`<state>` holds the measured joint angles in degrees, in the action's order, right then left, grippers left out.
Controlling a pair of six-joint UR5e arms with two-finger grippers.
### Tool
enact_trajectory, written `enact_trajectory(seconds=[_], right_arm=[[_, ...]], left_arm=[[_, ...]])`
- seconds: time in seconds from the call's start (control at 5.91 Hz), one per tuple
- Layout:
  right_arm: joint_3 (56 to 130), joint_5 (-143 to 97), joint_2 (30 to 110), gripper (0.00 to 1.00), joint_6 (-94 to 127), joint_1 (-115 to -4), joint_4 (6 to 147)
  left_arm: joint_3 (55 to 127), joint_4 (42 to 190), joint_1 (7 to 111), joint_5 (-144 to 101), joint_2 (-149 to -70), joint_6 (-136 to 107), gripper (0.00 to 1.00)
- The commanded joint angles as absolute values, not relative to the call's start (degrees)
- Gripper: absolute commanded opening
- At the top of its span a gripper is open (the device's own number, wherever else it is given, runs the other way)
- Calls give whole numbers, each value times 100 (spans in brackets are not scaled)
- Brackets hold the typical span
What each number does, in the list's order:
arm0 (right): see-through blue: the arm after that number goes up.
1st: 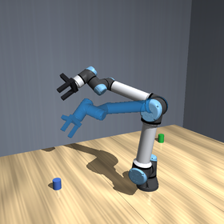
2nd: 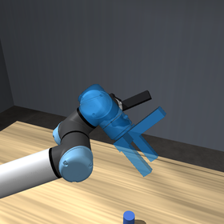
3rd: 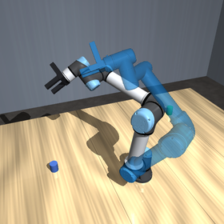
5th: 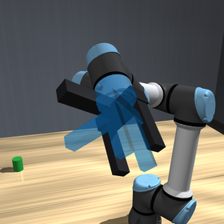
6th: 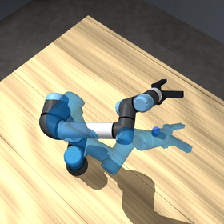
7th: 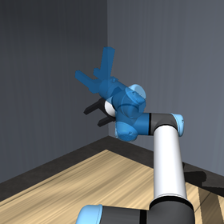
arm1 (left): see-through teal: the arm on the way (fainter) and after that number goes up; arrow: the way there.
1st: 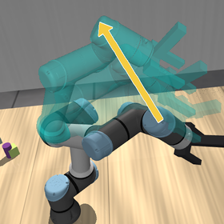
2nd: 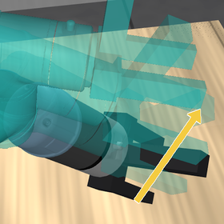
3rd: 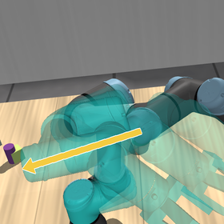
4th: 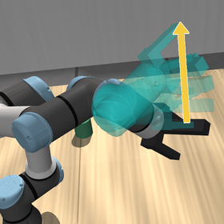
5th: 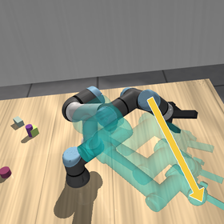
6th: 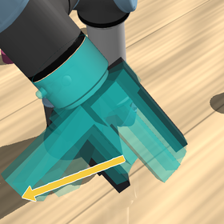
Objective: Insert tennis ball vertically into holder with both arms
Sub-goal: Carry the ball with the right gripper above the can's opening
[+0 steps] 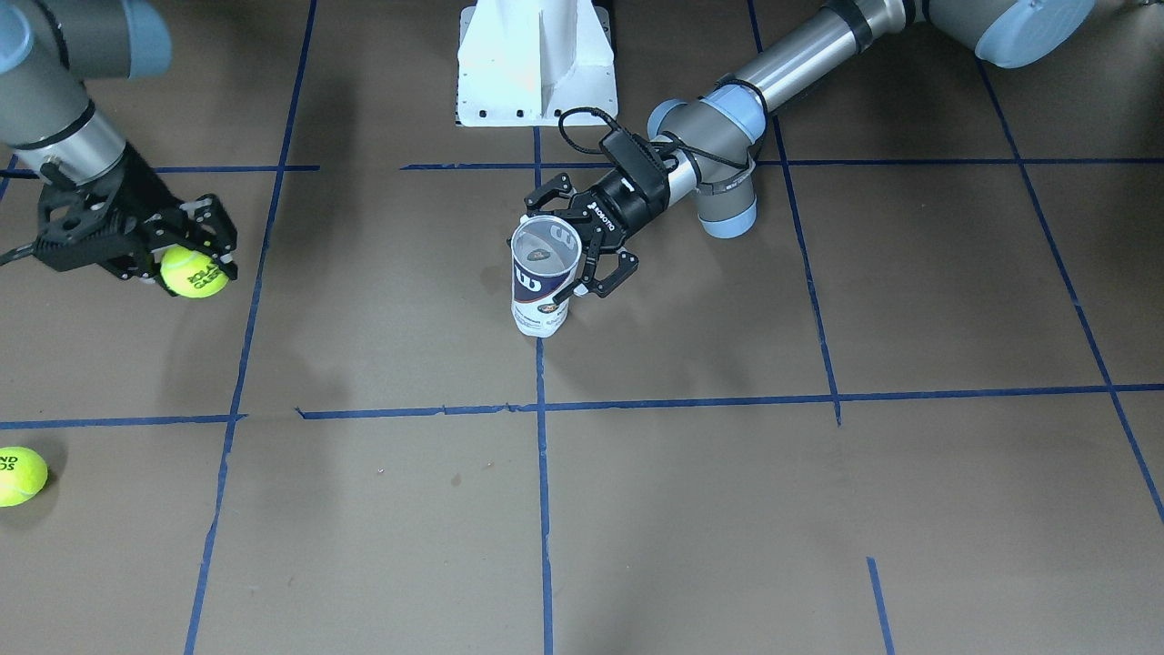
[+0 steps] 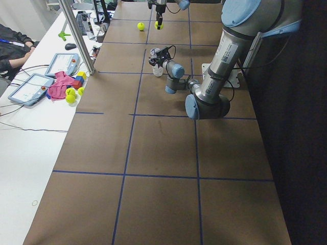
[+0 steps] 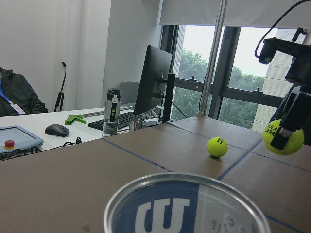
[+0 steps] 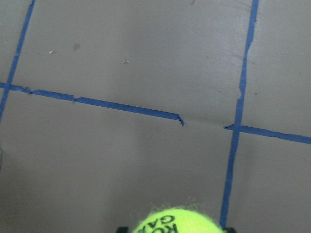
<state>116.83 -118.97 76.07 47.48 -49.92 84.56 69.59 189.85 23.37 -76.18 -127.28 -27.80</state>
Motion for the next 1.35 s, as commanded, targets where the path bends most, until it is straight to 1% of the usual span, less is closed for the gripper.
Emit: enact_trajectory(seconds=[0.0,0.17,0.34,0.51,0.68,1.18], right_arm=[[11769,-11874,6371,27,5471,-4695,9705],[11760,-11839,5798,27,5876,-4528,10138],[11734,-11839,5514,27,6158,-4413,10160],[11559,-11743,5145,27,6422,-4282,10204],[11227,-11612,4620,26,6477,-4167,10500],[10041,-11312,3555,27,6775,-3946,10556]], left_arm=[[6961,18984,2338,-7629,-12727,-2777,92],[6961,18976,2329,-7629,-12735,-2777,92],[6961,18976,2329,-7629,-12735,-2777,92],[6961,18923,2329,-7638,-12744,-2777,92],[6961,18923,2329,-7638,-12735,-2777,92],[6952,18914,2320,-7638,-12735,-2777,92]])
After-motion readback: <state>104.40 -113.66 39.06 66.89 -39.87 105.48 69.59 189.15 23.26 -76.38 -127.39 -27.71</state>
